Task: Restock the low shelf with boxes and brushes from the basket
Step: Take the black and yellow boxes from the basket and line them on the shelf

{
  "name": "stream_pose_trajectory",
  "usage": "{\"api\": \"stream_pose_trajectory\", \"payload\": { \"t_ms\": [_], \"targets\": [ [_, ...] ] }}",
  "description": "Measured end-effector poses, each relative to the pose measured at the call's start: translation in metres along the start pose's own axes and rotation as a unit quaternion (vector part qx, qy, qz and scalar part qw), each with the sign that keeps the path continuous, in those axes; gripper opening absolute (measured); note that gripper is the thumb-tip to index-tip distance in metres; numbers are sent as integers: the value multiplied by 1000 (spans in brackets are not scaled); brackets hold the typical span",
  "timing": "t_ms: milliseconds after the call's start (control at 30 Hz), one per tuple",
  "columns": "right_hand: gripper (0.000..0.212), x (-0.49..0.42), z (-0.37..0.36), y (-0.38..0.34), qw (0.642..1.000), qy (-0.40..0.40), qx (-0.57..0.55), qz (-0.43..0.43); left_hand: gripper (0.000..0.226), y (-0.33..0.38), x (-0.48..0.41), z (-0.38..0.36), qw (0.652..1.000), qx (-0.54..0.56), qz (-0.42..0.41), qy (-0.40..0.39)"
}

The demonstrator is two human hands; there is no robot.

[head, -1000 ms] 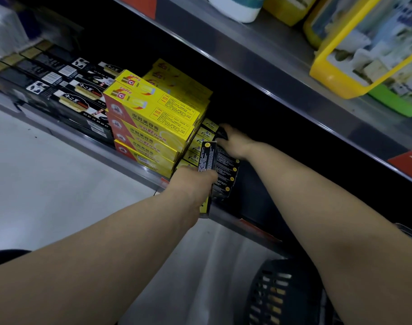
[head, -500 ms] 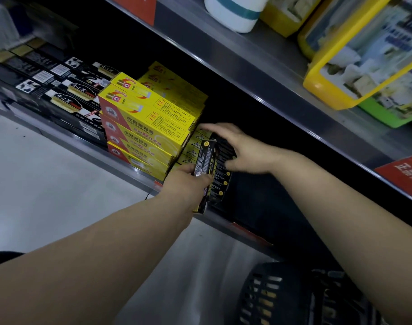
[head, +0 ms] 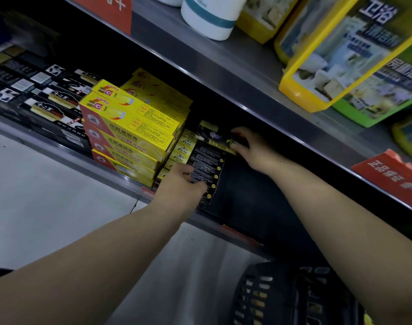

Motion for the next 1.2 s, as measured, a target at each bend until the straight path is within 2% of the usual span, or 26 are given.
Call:
{"api": "stream_pose_trajectory", "payload": {
  "t_ms": [133,200,300,433,567,667,800,900,1067,1200],
  "targets": [
    [40,-37,-22,14,995,43,15,-90,25,3,-1,-5,1000,12,-1,-9],
    [40,-50,-36,15,993,13,-4,-114,20,4,-1,-6,1000,11,-3,-3],
    [42,-59,-57,14,991,-78,33,-106,17,4,1,-7,1000,15,-6,-1],
    [39,-59,-61,13,990,-103,21,-97,14,9,5,-10,1000,18,-13,2],
    [52,-46,-51,0,979,-166,78,-84,9,12,14,-13,999,3,-27,-17],
    [54,-23,-29,-19,978,-176,103,-52,10,14,23,-16,998,-13,-50,-43],
    [31,33,14,-44,990,-141,23,-2,12,19,44,-30,988,-86,-117,-52],
    [26,91,48,-59,996,-85,-36,7,9,21,69,-50,967,-155,-190,-72],
    [20,194,87,-66,997,3,-82,-10,10,16,116,-93,907,-265,-306,-116],
    [17,275,95,-50,993,49,-101,-46,10,5,145,-129,834,-360,-406,-102]
  ]
}}
Point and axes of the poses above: each hand's wrist, its own x-axis away from the middle knuckle, its own z-axis out of the back of the hand, y = z × x, the point moved 1 cm from there along -x, towards the middle knuckle, and after that the axes turned 14 degrees about z, right-handed, at the moved point
